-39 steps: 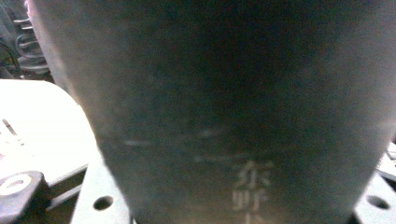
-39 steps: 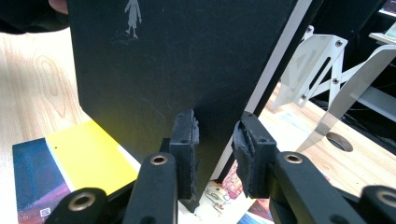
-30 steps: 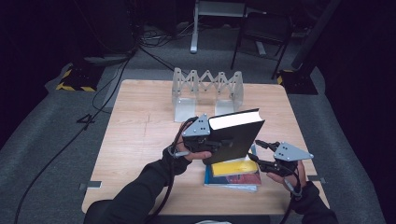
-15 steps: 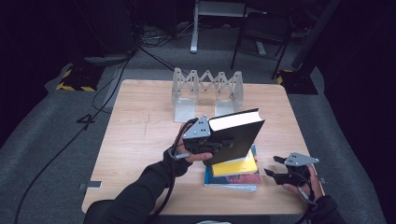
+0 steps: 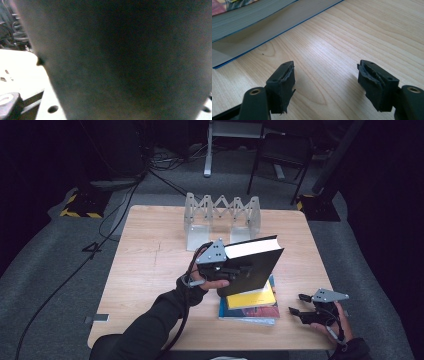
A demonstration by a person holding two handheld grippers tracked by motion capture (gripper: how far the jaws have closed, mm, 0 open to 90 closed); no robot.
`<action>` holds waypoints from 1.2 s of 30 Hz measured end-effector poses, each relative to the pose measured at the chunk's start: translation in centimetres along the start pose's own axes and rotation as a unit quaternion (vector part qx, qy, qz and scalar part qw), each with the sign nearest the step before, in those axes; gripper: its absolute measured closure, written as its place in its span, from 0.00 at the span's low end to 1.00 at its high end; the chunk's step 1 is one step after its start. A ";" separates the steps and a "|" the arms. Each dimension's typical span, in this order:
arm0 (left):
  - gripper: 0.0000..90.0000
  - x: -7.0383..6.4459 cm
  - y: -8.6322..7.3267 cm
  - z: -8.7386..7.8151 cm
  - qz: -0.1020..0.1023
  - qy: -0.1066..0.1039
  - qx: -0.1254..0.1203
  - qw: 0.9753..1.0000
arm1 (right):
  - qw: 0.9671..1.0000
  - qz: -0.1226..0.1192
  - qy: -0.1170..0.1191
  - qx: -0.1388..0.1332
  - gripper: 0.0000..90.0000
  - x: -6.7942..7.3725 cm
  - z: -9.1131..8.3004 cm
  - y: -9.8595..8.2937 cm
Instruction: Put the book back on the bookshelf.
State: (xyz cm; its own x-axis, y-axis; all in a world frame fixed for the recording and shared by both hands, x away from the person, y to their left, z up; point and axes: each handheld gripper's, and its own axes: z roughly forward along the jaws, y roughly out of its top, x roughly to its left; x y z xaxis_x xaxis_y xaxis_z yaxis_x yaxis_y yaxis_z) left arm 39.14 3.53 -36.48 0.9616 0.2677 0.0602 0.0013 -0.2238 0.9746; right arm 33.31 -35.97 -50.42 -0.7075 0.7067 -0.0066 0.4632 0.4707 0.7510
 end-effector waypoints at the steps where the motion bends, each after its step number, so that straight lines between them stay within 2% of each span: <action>1: 0.50 0.1 0.2 0.0 -0.001 0.002 0.000 1.000 | 1.000 0.000 0.000 0.000 0.33 0.0 0.0 0.0; 8: 0.50 0.7 1.5 0.5 -0.010 -0.011 0.013 1.000 | 1.000 0.001 0.000 0.000 0.33 0.0 0.0 0.0; 12: 0.54 0.7 2.1 0.9 -0.015 -0.010 0.010 1.000 | 1.000 0.001 0.000 0.000 0.33 0.0 0.0 0.0; 21: 0.56 0.6 3.2 1.5 -0.010 -0.008 0.020 1.000 | 1.000 0.001 -0.001 -0.002 0.33 0.0 0.0 0.0; 27: 0.57 1.0 4.1 1.1 0.010 0.030 0.036 0.999 | 1.000 0.002 0.000 -0.002 0.33 0.0 0.0 0.0; 32: 0.57 2.0 4.2 -0.3 0.003 0.065 0.031 0.997 | 1.000 0.002 0.000 -0.002 0.33 0.0 0.0 0.0; 36: 0.57 3.1 3.9 -2.1 -0.003 0.096 0.028 0.995 | 1.000 0.002 -0.001 -0.001 0.33 0.0 0.0 0.0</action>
State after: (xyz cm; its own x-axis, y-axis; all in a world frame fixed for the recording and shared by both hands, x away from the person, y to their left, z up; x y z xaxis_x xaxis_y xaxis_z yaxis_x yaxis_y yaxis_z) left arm 41.57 5.47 -32.00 0.8912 0.4425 0.1000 0.0277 -0.2730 0.9616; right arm 33.29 -36.00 -50.43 -0.7047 0.7095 -0.0050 0.4646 0.4667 0.7526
